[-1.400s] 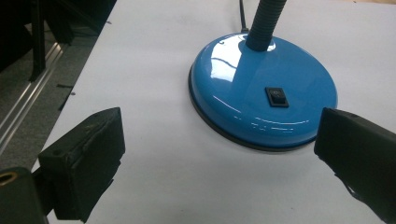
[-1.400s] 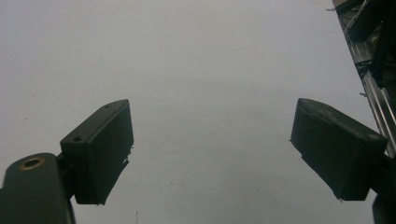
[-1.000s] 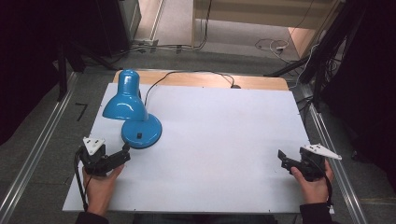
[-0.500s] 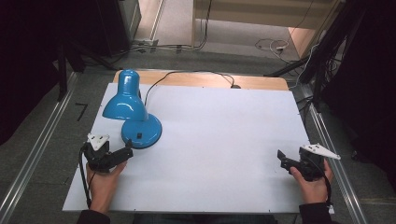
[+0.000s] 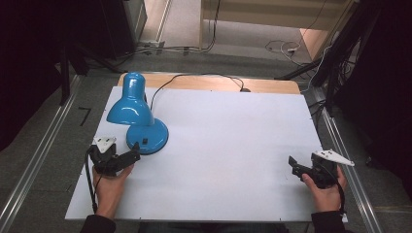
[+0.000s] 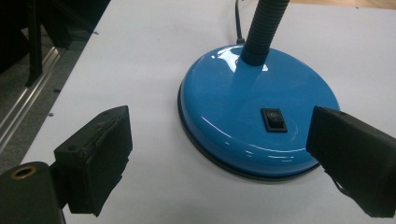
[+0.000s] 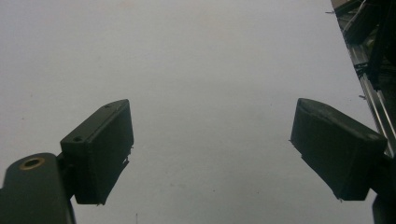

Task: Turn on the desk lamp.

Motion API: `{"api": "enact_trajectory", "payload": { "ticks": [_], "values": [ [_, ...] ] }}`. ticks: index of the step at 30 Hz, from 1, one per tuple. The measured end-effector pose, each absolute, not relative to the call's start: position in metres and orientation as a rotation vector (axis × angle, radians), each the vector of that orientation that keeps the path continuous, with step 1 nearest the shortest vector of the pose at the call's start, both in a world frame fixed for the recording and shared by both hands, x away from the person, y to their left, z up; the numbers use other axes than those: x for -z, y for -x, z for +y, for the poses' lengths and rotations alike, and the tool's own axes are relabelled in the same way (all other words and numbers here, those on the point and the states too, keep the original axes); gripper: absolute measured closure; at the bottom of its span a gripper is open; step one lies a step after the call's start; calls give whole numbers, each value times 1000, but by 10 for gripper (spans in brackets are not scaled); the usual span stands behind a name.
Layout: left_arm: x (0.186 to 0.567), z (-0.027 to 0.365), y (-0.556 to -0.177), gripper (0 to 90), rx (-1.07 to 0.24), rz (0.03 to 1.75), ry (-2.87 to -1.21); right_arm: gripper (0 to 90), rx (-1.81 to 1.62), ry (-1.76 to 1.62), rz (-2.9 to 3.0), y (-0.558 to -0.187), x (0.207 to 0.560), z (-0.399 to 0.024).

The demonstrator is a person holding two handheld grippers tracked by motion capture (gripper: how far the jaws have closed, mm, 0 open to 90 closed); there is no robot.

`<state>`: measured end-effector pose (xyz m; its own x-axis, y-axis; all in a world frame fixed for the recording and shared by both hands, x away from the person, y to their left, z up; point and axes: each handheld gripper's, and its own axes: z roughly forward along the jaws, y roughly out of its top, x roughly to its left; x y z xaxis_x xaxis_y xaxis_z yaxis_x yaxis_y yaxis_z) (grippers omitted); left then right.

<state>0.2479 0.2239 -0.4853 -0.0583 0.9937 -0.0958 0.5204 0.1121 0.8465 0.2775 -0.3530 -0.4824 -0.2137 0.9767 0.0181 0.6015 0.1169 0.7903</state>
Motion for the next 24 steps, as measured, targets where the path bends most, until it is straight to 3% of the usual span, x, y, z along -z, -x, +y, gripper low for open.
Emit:
{"api": "enact_trajectory", "payload": {
  "ticks": [24],
  "values": [
    [484,216,-258,98,-831,1663,-1485,116,-944,-1528,1880,-278,483,-353]
  ]
}}
